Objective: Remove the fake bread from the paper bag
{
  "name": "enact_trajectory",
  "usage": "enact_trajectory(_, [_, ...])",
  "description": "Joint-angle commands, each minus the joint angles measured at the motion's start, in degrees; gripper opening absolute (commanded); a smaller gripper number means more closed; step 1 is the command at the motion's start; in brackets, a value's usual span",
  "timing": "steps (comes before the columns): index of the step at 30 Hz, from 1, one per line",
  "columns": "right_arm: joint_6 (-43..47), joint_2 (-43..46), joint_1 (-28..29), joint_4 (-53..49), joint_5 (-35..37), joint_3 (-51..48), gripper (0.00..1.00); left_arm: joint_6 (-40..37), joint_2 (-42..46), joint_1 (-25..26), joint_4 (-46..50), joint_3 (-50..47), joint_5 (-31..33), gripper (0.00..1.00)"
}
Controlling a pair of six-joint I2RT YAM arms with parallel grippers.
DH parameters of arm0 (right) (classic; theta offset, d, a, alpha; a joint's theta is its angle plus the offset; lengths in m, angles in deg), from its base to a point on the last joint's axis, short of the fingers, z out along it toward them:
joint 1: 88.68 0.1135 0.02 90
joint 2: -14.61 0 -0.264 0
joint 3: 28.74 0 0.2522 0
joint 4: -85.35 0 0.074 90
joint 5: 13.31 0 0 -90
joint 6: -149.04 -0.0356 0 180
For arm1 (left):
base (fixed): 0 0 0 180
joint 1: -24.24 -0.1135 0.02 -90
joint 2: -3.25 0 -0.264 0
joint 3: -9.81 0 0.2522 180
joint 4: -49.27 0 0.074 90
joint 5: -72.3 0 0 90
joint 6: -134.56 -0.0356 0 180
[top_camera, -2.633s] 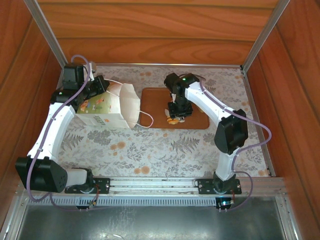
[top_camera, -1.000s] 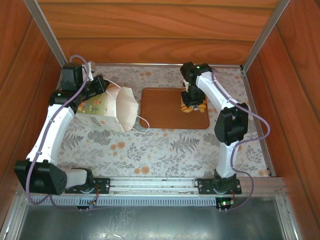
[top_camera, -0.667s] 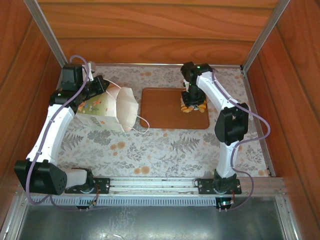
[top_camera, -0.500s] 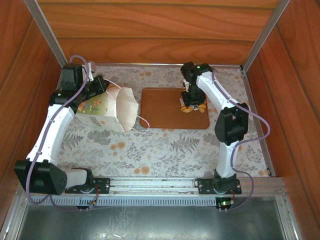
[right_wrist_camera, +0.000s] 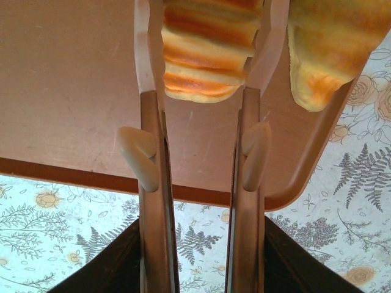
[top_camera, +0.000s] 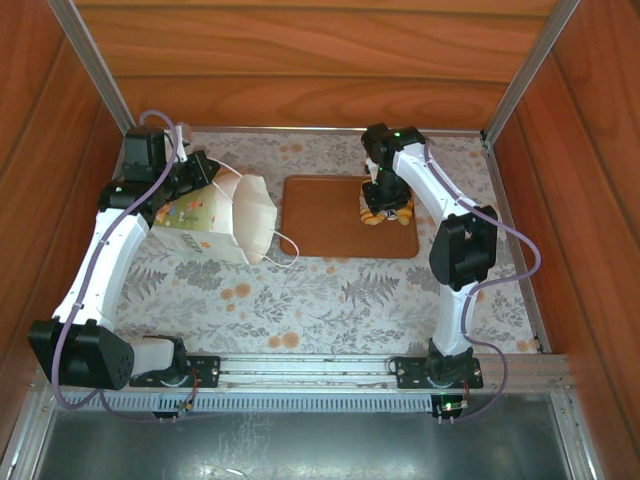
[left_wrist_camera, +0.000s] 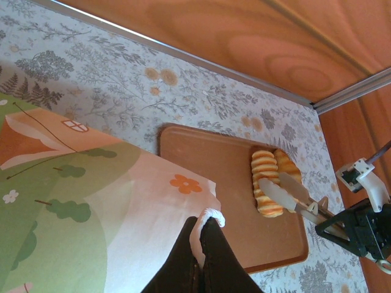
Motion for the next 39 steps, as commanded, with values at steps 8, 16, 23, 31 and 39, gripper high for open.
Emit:
enact_trajectory(8, [0.22,-0.54,-0.22,-2.65,3.67,1.04,0.49,0.50,0.53,-0.66,-1.53,-0.11,-0.51,0.00])
enact_trajectory(16, [-0.89,0.44,-0.35,-1.71,3.62,0.86,0.43,0.57,0.53,-0.69,-1.53,0.06,-0.49,0.00])
enact_trajectory(23, [-5.06,0.18,-0.33,-1.59,2.19,0.27,0.42,0.71,0.81,-0.66,-1.61,-0.11,-0.53,0.00])
enact_trajectory(31, [-7.93,2.77,-0.35,-0.05,0.78,0.00,0.49,0.52,0.96,-0.67,-1.64,-0.11,-0.71,0.00])
enact_trajectory(39, [-6.71,8.54,-0.33,1.54,-2.15,-2.17,0.49,0.09,1.38,-0.69,-1.79,-0.72,-0.53,0.00])
